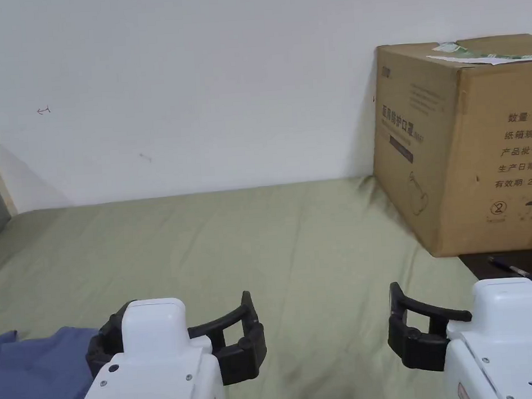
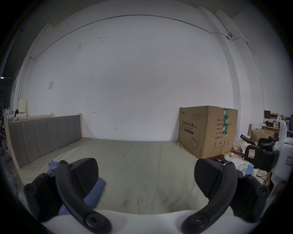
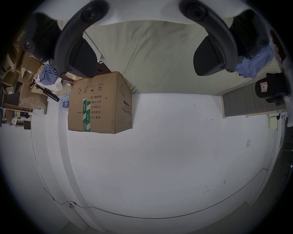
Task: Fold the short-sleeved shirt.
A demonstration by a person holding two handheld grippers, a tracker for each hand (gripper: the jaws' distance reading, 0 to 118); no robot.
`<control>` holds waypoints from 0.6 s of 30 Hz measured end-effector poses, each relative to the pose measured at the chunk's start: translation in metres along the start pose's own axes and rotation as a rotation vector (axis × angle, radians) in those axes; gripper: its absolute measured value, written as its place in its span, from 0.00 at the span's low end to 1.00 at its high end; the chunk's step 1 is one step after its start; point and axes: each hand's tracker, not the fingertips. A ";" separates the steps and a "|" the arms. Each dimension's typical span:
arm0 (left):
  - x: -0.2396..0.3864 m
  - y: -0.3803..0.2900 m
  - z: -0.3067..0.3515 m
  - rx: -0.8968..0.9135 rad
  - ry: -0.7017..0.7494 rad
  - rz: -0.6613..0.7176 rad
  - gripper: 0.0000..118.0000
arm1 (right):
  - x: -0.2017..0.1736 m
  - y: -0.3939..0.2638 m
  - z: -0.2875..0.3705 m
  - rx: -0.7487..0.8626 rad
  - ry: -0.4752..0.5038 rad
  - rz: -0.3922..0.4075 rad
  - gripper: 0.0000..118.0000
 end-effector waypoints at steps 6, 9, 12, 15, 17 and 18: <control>-0.002 -0.001 0.001 0.004 0.012 0.006 1.00 | -0.001 0.000 0.000 -0.007 -0.004 0.004 1.00; -0.003 -0.001 0.001 0.004 0.018 0.010 1.00 | -0.002 0.000 0.000 -0.011 -0.005 0.007 1.00; -0.003 -0.002 0.001 0.002 0.025 0.011 1.00 | -0.002 -0.001 0.000 -0.014 -0.003 0.007 1.00; -0.004 -0.003 0.001 -0.002 0.033 0.016 1.00 | -0.002 -0.001 0.000 -0.016 -0.009 0.009 1.00; -0.005 -0.004 0.001 -0.007 0.038 0.019 1.00 | -0.001 -0.001 0.000 -0.018 -0.010 0.008 1.00; -0.006 -0.005 0.000 -0.009 0.040 0.020 1.00 | -0.001 -0.001 0.000 -0.018 -0.010 0.008 1.00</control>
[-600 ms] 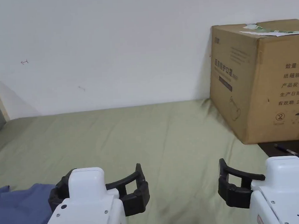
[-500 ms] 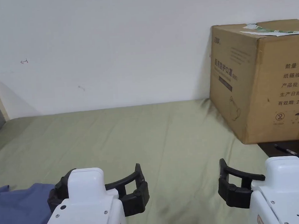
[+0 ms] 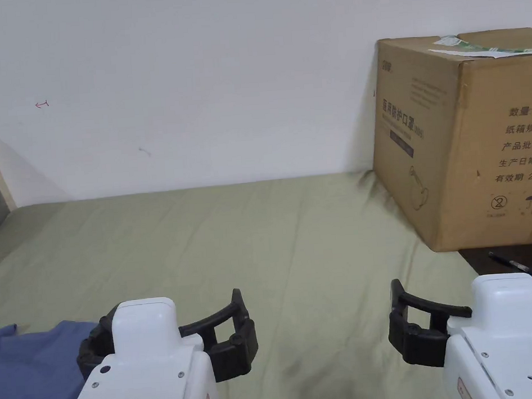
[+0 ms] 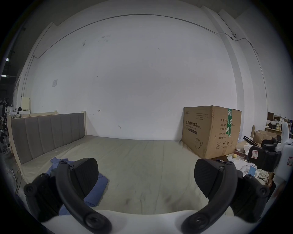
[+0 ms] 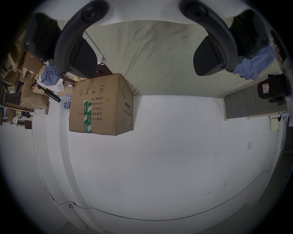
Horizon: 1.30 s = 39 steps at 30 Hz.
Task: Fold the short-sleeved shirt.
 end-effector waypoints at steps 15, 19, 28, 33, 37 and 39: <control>0.067 -0.080 0.001 0.272 0.070 -1.529 1.00 | 0.080 -0.105 -0.016 -0.475 -0.076 -1.638 1.00; 0.066 -0.057 0.005 0.149 -0.031 -1.129 1.00 | 0.081 -0.088 -0.016 -0.427 -0.043 -1.311 1.00; 0.013 0.035 0.008 0.096 -0.107 -0.032 1.00 | 0.023 0.038 0.012 0.139 -0.022 -0.150 1.00; 0.018 0.024 0.016 0.168 0.045 -0.097 1.00 | -0.010 0.025 0.025 0.283 -0.050 0.161 1.00; 0.019 0.017 0.017 0.141 0.070 -0.093 1.00 | -0.017 0.011 0.030 0.264 -0.036 0.155 1.00; 0.018 0.015 0.016 0.122 0.051 -0.097 1.00 | -0.018 0.010 0.029 0.252 -0.015 0.141 1.00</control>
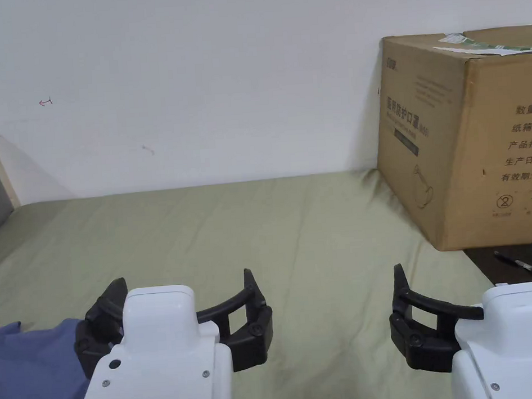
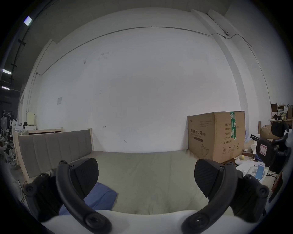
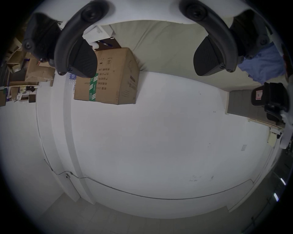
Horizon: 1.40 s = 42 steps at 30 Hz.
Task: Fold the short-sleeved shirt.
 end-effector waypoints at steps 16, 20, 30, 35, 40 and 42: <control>0.003 -0.007 0.004 0.006 -0.021 -0.057 1.00 | 0.018 -0.006 -0.005 -0.097 -0.015 -0.098 1.00; 0.003 -0.007 0.003 0.012 -0.003 -0.035 1.00 | 0.019 -0.006 -0.005 -0.107 -0.018 -0.102 1.00; 0.004 -0.004 0.002 0.030 0.000 -0.037 1.00 | 0.017 -0.004 -0.001 -0.087 -0.003 -0.078 1.00; 0.006 -0.005 0.003 0.012 -0.016 -0.052 1.00 | 0.021 -0.003 -0.001 -0.092 0.008 -0.103 1.00; 0.009 -0.007 0.005 0.008 -0.028 -0.096 0.82 | 0.021 -0.002 0.000 -0.097 0.002 -0.094 0.74; 0.010 -0.007 0.006 0.011 -0.034 -0.104 0.31 | 0.017 -0.003 -0.001 -0.099 0.000 -0.070 0.03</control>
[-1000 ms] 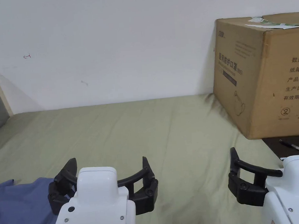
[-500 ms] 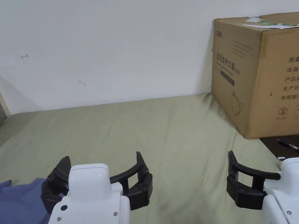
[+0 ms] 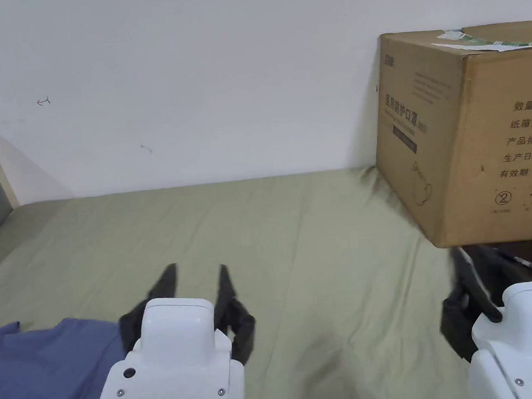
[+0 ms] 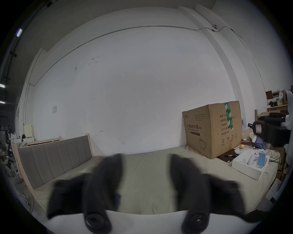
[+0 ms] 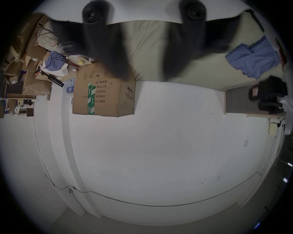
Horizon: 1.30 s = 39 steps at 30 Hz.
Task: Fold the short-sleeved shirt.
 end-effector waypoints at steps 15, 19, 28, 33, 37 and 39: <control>0.004 0.001 -0.004 -0.007 -0.045 0.036 0.00 | 0.009 0.004 -0.003 -0.053 -0.020 -0.041 0.00; -0.015 0.002 0.001 -0.021 -0.018 0.064 0.00 | -0.006 0.007 -0.003 -0.034 -0.014 -0.001 0.00; -0.134 -0.001 0.073 -0.067 0.380 0.005 0.00 | -0.138 0.022 0.000 0.012 0.377 -0.085 0.00; -0.169 -0.005 0.108 -0.081 0.527 -0.032 0.00 | -0.178 0.024 0.013 0.004 0.500 -0.114 0.00; -0.176 -0.012 0.114 -0.083 0.548 -0.024 0.00 | -0.185 0.024 0.011 -0.013 0.529 -0.093 0.00; -0.177 -0.017 0.112 -0.095 0.557 -0.021 0.00 | -0.185 0.023 0.007 -0.025 0.531 -0.100 0.00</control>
